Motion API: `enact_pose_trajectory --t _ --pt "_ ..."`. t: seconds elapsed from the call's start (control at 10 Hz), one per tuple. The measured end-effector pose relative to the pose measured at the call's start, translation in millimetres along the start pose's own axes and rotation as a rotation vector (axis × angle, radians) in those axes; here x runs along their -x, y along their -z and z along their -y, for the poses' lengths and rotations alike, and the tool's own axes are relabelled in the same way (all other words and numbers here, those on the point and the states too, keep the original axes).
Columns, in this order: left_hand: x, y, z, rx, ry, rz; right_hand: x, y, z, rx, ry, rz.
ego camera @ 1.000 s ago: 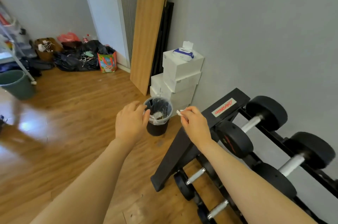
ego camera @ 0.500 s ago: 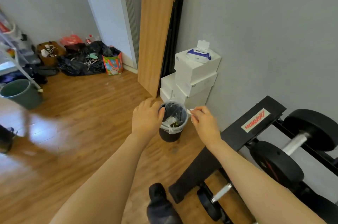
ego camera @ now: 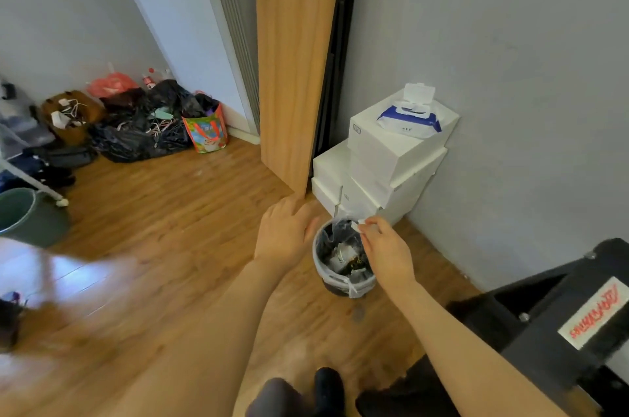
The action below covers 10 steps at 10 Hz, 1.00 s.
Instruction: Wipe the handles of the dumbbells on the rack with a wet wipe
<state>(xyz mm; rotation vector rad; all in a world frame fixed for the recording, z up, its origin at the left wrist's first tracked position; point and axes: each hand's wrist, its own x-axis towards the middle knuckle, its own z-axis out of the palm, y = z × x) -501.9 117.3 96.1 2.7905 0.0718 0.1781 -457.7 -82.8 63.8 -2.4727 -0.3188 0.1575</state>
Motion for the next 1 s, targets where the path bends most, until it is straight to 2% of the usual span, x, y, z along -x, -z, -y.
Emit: enact_pose_trajectory --t 0.1,0.2,0.4,0.5,0.6,0.7,1.0 --pt "-33.1 -5.5 20.2 0.009 -0.017 0.063 -24.9 -13.2 2.4 0.020 -0.030 -0.034" --pt "-72.5 -21.3 39.2 0.035 -0.085 0.154 -55.2 -39.8 -3.0 -0.048 -0.156 -0.043" --pt "-143.6 -50.9 73.4 0.019 -0.252 0.376 -96.2 -71.2 3.7 -0.015 -0.393 -0.077" --pt "-174.0 -60.5 93.6 0.006 -0.377 0.393 -112.0 -82.2 3.3 -0.088 -0.517 -0.137" --pt "-197.4 -68.4 104.6 0.003 -0.444 0.385 -122.4 -92.4 -3.5 -0.029 -0.575 -0.119" --pt "-214.0 -76.1 103.4 -0.063 -0.443 0.405 -128.3 -101.3 -10.1 0.199 -0.546 -0.027" --pt "-210.7 -103.5 99.2 -0.251 -0.291 0.699 -141.2 -123.1 -29.6 0.179 -0.690 0.273"
